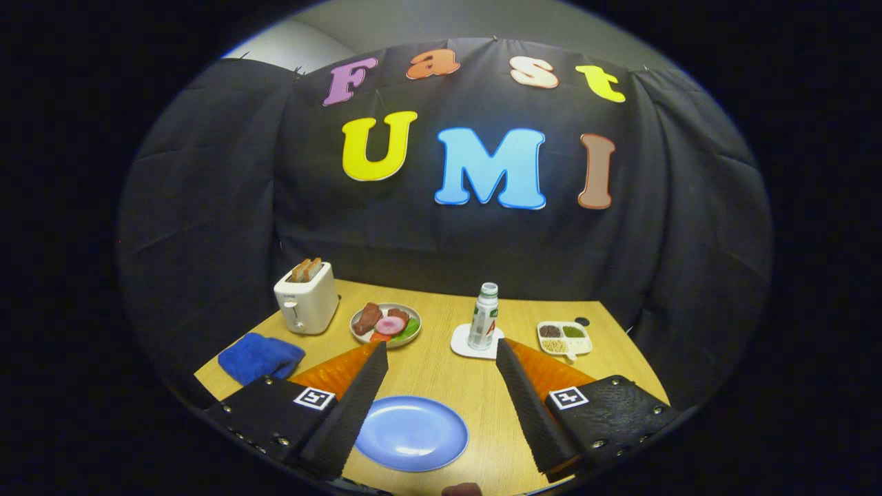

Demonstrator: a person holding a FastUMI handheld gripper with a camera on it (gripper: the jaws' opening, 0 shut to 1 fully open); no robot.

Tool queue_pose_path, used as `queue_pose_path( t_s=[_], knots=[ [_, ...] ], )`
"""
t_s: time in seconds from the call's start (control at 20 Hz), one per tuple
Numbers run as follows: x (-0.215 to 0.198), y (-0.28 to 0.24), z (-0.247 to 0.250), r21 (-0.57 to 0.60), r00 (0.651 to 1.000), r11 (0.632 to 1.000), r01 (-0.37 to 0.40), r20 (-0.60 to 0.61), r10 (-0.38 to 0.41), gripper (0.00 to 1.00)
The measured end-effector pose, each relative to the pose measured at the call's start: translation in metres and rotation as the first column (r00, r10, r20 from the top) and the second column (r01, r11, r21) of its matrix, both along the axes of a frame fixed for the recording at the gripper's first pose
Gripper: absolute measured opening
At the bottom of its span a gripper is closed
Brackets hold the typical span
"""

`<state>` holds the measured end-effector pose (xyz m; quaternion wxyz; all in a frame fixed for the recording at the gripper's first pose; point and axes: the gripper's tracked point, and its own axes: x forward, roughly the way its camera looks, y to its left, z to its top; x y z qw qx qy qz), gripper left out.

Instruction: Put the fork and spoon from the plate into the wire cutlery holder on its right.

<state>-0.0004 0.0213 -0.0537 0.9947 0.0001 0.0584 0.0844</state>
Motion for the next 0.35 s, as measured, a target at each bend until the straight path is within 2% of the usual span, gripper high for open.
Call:
queue_pose_path(
  t_s=[0.35],
  knots=[
    [0.001,0.028,0.042,0.012,0.986,0.999,-0.037,0.160,0.034,0.97]
  ],
)
